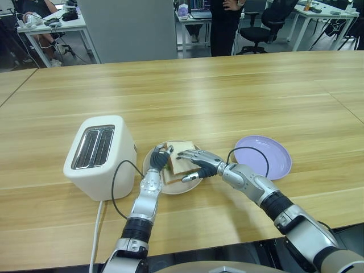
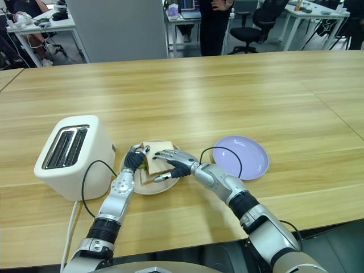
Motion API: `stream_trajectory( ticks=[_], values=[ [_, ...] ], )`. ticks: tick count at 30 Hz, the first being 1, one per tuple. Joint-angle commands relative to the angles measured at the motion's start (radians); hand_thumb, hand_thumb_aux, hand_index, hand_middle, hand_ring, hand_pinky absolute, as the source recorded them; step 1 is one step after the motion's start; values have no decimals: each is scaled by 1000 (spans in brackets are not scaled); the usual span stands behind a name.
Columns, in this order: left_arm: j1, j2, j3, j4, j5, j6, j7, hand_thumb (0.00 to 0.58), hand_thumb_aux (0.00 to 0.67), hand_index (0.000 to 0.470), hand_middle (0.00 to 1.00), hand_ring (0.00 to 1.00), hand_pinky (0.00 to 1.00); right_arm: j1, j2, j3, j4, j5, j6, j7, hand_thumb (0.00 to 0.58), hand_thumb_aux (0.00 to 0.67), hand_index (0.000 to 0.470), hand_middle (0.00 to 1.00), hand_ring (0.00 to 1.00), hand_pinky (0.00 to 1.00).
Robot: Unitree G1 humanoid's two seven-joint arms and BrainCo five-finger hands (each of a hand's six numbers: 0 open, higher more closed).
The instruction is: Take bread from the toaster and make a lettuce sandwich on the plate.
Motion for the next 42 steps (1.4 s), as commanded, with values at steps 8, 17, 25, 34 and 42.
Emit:
stream_trajectory(
  ticks=[8, 17, 25, 34, 42],
  values=[
    [-32, 81, -258, -248, 574, 380, 114, 0, 0, 0, 494, 494, 494, 56, -26, 91, 58, -47, 9, 95, 0, 0, 0, 0, 0, 0],
    [-38, 115, -314, -460, 943, 467, 247, 0, 0, 0, 459, 459, 459, 69, -26, 102, 54, -66, 21, 81, 0, 0, 0, 0, 0, 0],
    [19, 85, -285, -507, 918, 410, 287, 0, 0, 0, 435, 435, 435, 92, -12, 83, -22, -59, 53, 81, 0, 0, 0, 0, 0, 0],
    [154, 33, -167, -733, 713, 239, 324, 0, 0, 0, 102, 102, 102, 198, -29, -119, -551, 126, 265, 239, 0, 0, 0, 0, 0, 0],
    [324, 2, -98, -889, 399, -11, 271, 0, 0, 0, 0, 0, 0, 334, -25, -309, -870, 371, 446, 334, 0, 0, 0, 0, 0, 0]
  ],
)
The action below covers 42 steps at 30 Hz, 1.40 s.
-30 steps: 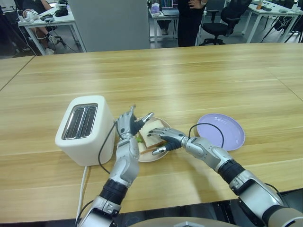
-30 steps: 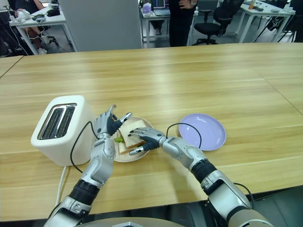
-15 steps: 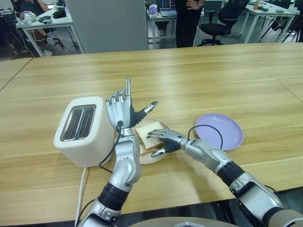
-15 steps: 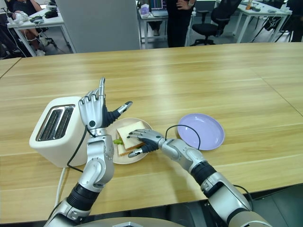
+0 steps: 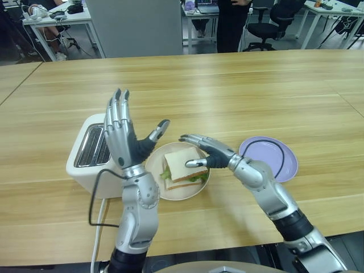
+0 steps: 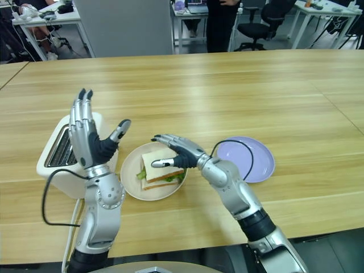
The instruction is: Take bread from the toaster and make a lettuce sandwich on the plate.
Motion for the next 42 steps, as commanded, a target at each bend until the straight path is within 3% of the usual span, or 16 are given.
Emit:
stream_trajectory(
  ticks=[1, 2, 3, 4, 5, 6, 7, 8, 12, 16, 21, 34, 38, 42],
  values=[
    [96, -9, 11, -51, -231, -148, -80, 0, 0, 0, 0, 0, 0, 89, 3, -91, -118, 172, 78, 52, 0, 0, 0, 0, 0, 0],
    [130, -7, 5, -52, -307, -188, -119, 0, 0, 0, 0, 0, 0, 122, 8, -107, -139, 237, 95, 73, 0, 0, 0, 0, 0, 0],
    [167, -6, -3, -50, -392, -226, -164, 0, 0, 0, 0, 0, 0, 161, 19, -122, -160, 328, 137, 108, 0, 0, 0, 157, 157, 157],
    [205, 0, -20, -44, -491, -252, -233, 0, 0, 0, 0, 0, 0, 203, 32, -135, -180, 418, 191, 140, 0, 0, 0, 224, 224, 224],
    [245, 14, -51, -33, -577, -260, -312, 0, 0, 0, 333, 333, 333, 245, 39, -142, -191, 486, 225, 164, 480, 391, 269, 510, 510, 510],
    [292, 41, -83, -16, -624, -308, -362, 0, 0, 0, 333, 333, 333, 296, 38, -143, -196, 539, 243, 187, 480, 391, 269, 510, 510, 510],
    [340, 62, -111, -3, -667, -327, -411, 580, 670, 460, 1000, 1000, 1000, 346, 33, -138, -200, 573, 248, 205, 580, 670, 460, 929, 929, 929],
    [389, 94, -146, 13, -687, -348, -457, 580, 670, 460, 1000, 1000, 1000, 400, 24, -128, -205, 596, 221, 222, 580, 670, 460, 1000, 1000, 1000],
    [538, 210, -231, 60, -716, -408, -583, 580, 670, 460, 1000, 1000, 1000, 568, -32, -54, -195, 591, 108, 270, 580, 670, 460, 1000, 1000, 1000],
    [586, 259, -213, 160, -761, -400, -648, 580, 670, 460, 1000, 1000, 1000, 580, -51, 13, -63, 509, 56, 245, 580, 670, 460, 1000, 1000, 1000],
    [560, 278, -178, 270, -734, -326, -676, 580, 670, 460, 1000, 1000, 1000, 511, -30, 62, 92, 417, 58, 190, 580, 670, 460, 1000, 1000, 1000],
    [371, 164, -63, 441, -637, -166, -543, 580, 670, 460, 1000, 1000, 1000, 348, 67, 112, 384, 317, 63, 84, 580, 670, 460, 1000, 1000, 1000],
    [253, 124, -80, 556, -599, -157, -519, 580, 670, 460, 1000, 1000, 1000, 235, 118, 110, 529, 282, 85, 24, 580, 670, 460, 1000, 1000, 1000],
    [45, 90, -78, 825, -558, -184, -469, 580, 670, 460, 1000, 1000, 1000, 29, 205, 82, 840, 250, 81, -100, 580, 670, 460, 1000, 1000, 1000]
  ],
)
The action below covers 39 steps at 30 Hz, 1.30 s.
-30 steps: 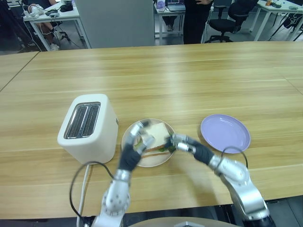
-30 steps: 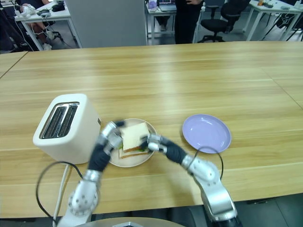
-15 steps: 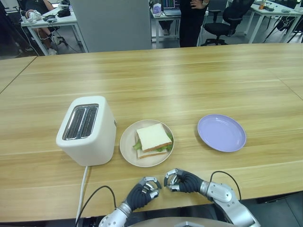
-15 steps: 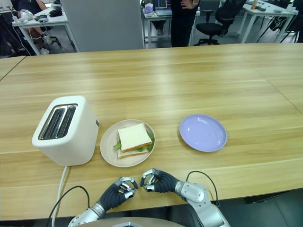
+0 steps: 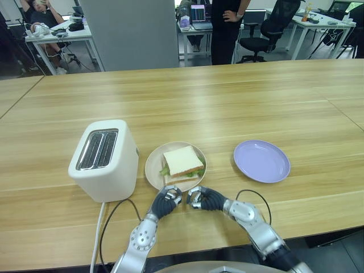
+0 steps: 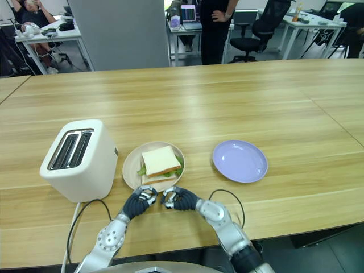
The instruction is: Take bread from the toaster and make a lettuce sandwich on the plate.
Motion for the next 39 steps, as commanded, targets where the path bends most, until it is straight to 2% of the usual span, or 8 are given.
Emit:
stream_trajectory(
  ticks=[1, 23, 25, 27, 28, 29, 31, 39],
  values=[
    [-176, -27, 3, 327, 42, -4, 48, 580, 670, 460, 1000, 1000, 1000, -155, 62, -40, 395, -48, 51, -134, 580, 670, 460, 1000, 1000, 1000],
    [-859, -107, 120, 1255, 20, -290, 104, 580, 665, 456, 1000, 1000, 1000, -664, 238, -235, 1017, -71, 1, -390, 580, 670, 460, 1000, 1000, 1000],
    [-840, -112, 131, 1240, 7, -321, 89, 438, 339, 233, 1000, 1000, 1000, -661, 229, -267, 1011, -49, 2, -365, 580, 670, 460, 973, 973, 973],
    [-804, -121, 142, 1211, -11, -362, 69, 438, 339, 233, 1000, 1000, 1000, -649, 213, -307, 995, -15, 1, -323, 580, 670, 460, 973, 973, 973],
    [-771, -127, 150, 1180, -27, -396, 50, 0, 0, 0, 1000, 1000, 1000, -633, 198, -331, 977, 8, -6, -286, 261, 173, 119, 659, 659, 659],
    [-732, -133, 155, 1141, -43, -430, 33, 0, 0, 0, 1000, 1000, 1000, -611, 183, -358, 953, 39, -6, -246, 0, 0, 0, 420, 420, 420],
    [-623, -150, 157, 1013, -77, -482, -6, 0, 0, 0, 714, 714, 714, -529, 149, -396, 843, 99, 8, -147, 0, 0, 0, 12, 12, 12],
    [112, -207, 41, -81, -215, -378, -88, 0, 0, 0, 8, 8, 8, 187, -18, -379, -430, 341, 368, 83, 0, 0, 0, 0, 0, 0]
  ],
)
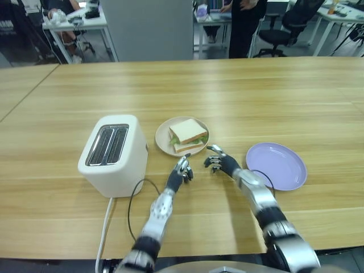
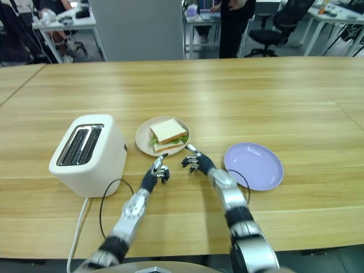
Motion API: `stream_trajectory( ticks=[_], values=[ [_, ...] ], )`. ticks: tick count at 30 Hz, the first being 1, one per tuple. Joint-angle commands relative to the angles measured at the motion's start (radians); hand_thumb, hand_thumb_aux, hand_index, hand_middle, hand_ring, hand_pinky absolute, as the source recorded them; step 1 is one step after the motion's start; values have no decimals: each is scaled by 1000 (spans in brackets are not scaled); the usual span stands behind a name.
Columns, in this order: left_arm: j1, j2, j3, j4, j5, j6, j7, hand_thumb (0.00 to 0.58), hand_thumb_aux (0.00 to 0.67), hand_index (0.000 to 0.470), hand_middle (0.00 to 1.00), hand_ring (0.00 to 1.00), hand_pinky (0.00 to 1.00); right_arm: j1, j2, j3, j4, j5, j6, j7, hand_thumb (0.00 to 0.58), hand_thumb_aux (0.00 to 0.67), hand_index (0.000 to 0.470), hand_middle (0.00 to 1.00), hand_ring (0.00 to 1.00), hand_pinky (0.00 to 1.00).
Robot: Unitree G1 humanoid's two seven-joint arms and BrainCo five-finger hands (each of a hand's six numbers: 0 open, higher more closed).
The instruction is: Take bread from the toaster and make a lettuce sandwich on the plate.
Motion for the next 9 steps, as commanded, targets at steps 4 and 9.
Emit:
stream_trajectory(
  ticks=[4, 9],
  values=[
    [451, 21, -64, -746, -29, 156, 17, 0, 0, 0, 0, 0, 0, 353, -82, -3, -615, 98, 165, -2, 0, 0, 0, 0, 0, 0],
    [593, 10, 12, -986, -59, 192, 72, 0, 0, 0, 0, 0, 0, 458, -99, -7, -799, 96, 83, -30, 0, 0, 0, 0, 0, 0]
  ],
)
